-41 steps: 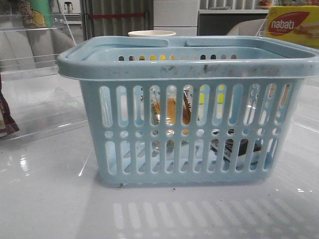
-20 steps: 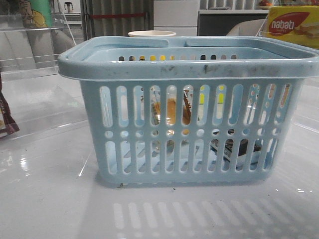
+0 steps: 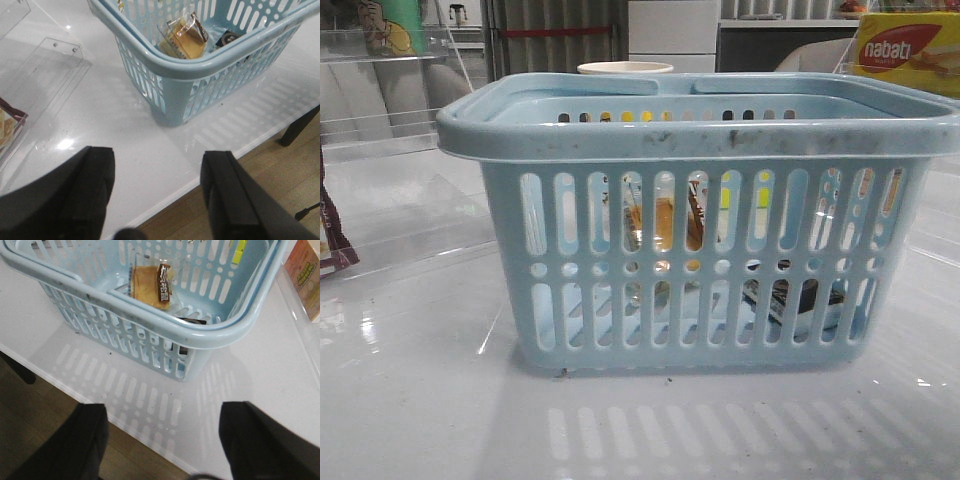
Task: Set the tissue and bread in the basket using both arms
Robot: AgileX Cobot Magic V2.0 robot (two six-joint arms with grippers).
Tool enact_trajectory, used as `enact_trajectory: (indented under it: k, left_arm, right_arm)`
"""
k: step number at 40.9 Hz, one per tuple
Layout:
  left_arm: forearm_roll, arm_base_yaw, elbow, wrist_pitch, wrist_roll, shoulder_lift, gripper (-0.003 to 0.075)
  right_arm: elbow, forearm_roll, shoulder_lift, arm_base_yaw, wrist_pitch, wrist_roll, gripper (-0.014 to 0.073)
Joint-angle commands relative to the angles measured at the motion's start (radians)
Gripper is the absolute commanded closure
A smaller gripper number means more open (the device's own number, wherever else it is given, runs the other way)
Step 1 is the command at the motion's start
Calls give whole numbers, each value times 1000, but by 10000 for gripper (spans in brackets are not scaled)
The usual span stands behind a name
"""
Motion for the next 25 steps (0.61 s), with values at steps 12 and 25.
enact_trajectory:
  k: [12,25]
  left_arm:
    - [-3,-7,39,-87,-15,-18,312]
    - [-3,-7,39,-90,-15,-18,568]
  right_arm:
    - [-27,-68,3,1,-5,-9,144]
    - [-27,-68,3,1,-2,-9,487]
